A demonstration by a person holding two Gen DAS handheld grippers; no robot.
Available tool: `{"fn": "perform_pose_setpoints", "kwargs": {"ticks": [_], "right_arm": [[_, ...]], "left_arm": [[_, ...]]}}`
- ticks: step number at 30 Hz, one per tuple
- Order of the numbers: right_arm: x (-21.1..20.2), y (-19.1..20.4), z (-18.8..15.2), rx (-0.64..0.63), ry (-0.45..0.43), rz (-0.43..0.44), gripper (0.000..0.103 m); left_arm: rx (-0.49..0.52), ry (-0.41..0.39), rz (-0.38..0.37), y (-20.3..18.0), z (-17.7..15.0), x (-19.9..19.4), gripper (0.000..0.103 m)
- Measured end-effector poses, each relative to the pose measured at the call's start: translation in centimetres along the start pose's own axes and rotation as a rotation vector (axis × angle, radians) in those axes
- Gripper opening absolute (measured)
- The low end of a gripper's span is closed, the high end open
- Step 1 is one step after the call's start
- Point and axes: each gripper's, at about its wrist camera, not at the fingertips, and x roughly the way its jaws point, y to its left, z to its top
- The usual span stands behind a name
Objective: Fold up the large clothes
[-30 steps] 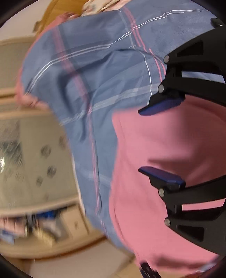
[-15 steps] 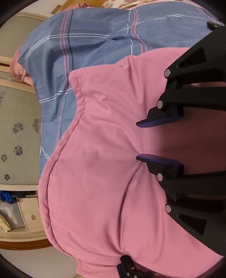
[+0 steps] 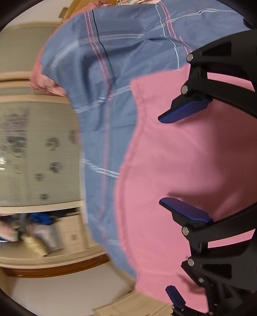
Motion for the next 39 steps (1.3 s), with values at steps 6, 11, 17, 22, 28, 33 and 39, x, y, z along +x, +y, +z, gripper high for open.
{"fn": "perform_pose_setpoints", "kwargs": {"ticks": [6,11,17,22,28,33,39], "right_arm": [[4.0,-1.3,-1.1,0.082,0.068,0.054,0.069],[5.3,-0.6,-1.1,0.062,0.08,0.013,0.072],[-1.2,-2.3,-1.6,0.085,0.02,0.07,0.07],[-3.7,-4.2,-6.3,0.078,0.019,0.001,0.07],[-0.9,-2.9,-7.2,0.038,0.023,-0.099,0.074],[-5.8,-3.6,-6.8,0.1,0.041,-0.12,0.074],[-21.6,0.4,-11.5,0.08,-0.216,-0.199,0.102]], "left_arm": [[-0.011,0.057,0.005,-0.2,-0.4,3.5,0.073],[-0.003,0.059,0.02,-0.4,-0.7,6.1,0.076],[-0.069,0.041,-0.038,2.7,-0.5,0.4,0.061],[-0.102,0.011,0.061,6.5,-3.2,-2.2,0.065],[-0.068,0.11,0.096,5.8,-4.6,2.8,0.069],[-0.119,0.087,0.087,6.6,-4.7,-2.0,0.065],[-0.14,-0.152,0.073,4.5,-7.6,-15.9,0.101]]}}
